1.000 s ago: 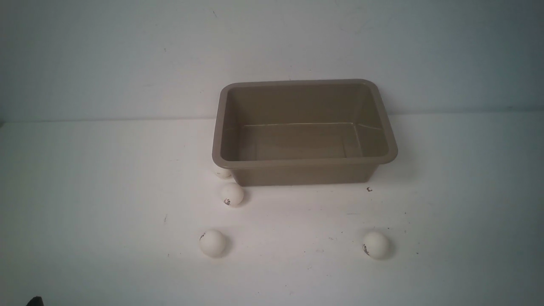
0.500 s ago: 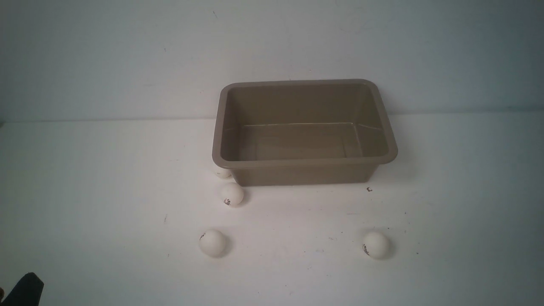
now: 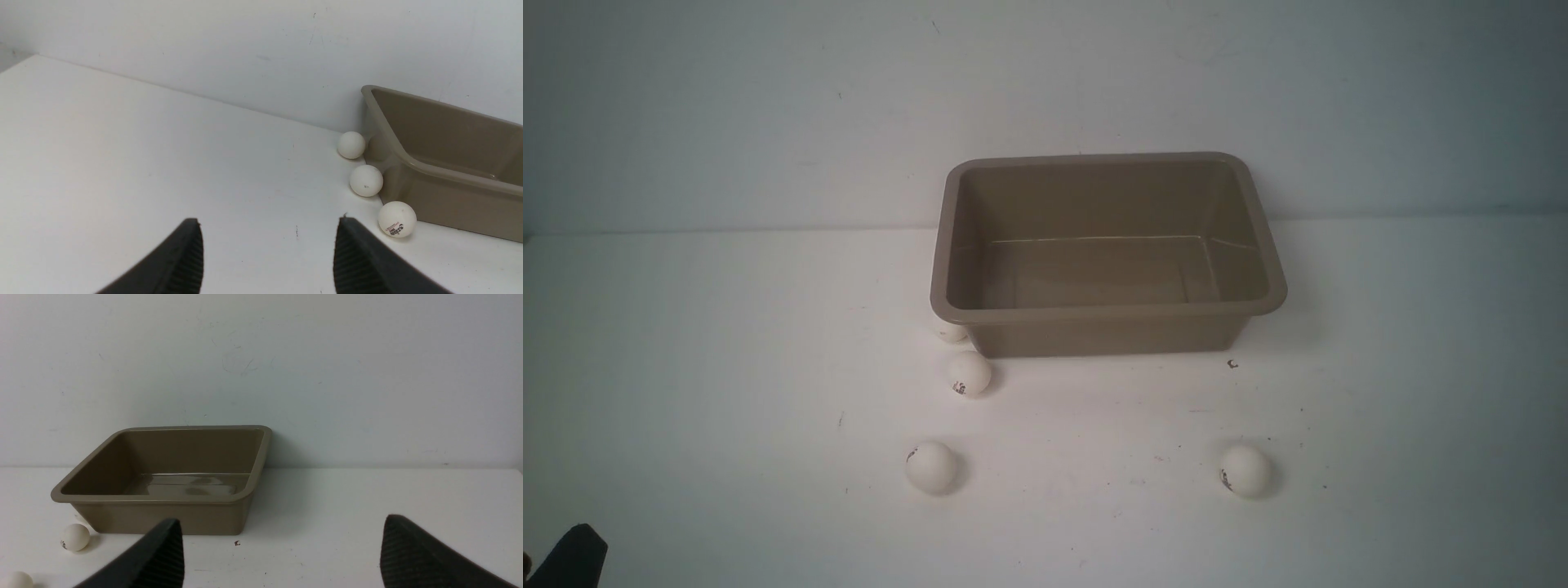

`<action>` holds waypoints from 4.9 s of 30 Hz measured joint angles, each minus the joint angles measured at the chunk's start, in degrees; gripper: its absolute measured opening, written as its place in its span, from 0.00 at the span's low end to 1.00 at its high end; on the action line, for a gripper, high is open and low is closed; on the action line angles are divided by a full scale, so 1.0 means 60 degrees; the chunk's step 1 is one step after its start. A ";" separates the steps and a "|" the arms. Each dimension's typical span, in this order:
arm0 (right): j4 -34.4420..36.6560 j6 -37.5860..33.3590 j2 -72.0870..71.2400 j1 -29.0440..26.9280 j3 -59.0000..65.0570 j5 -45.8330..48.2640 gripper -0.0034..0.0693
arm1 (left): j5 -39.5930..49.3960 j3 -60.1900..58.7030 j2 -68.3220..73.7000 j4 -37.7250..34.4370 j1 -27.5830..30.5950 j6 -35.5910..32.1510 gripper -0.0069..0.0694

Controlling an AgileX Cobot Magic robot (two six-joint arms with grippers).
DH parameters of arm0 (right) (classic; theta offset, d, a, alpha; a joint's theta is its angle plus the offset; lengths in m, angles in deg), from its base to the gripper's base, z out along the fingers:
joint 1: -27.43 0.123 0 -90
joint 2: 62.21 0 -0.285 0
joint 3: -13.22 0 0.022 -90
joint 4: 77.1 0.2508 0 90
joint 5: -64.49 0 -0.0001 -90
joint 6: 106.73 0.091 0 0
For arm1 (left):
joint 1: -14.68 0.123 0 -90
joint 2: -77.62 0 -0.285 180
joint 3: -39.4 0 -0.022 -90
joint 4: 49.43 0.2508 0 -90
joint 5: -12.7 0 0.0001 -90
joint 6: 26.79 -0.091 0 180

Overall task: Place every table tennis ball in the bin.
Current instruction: Use the right arm to clamp the table tennis ball closest to it

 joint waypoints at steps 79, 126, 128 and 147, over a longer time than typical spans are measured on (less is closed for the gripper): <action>0.4757 -0.4571 0.2153 0.0000 0.0000 -0.0174 0.85 | 0.5850 0.4856 -0.0068 -0.0210 0.0000 -0.2388 0.61; 0.5693 -0.6036 0.3792 0.0000 -0.0093 0.0919 0.85 | 0.7606 0.7727 0.4064 -0.0875 0.0000 -0.6309 0.66; 0.5797 -0.6487 0.4440 0.0000 -0.0351 0.1067 0.85 | 0.7262 0.7727 0.4073 -0.0895 0.0000 -0.6395 0.68; 0.5294 -0.7596 0.9398 0.0000 -0.3308 0.2276 0.85 | 0.6775 0.7727 0.4836 -0.2038 0.0000 -0.6628 0.69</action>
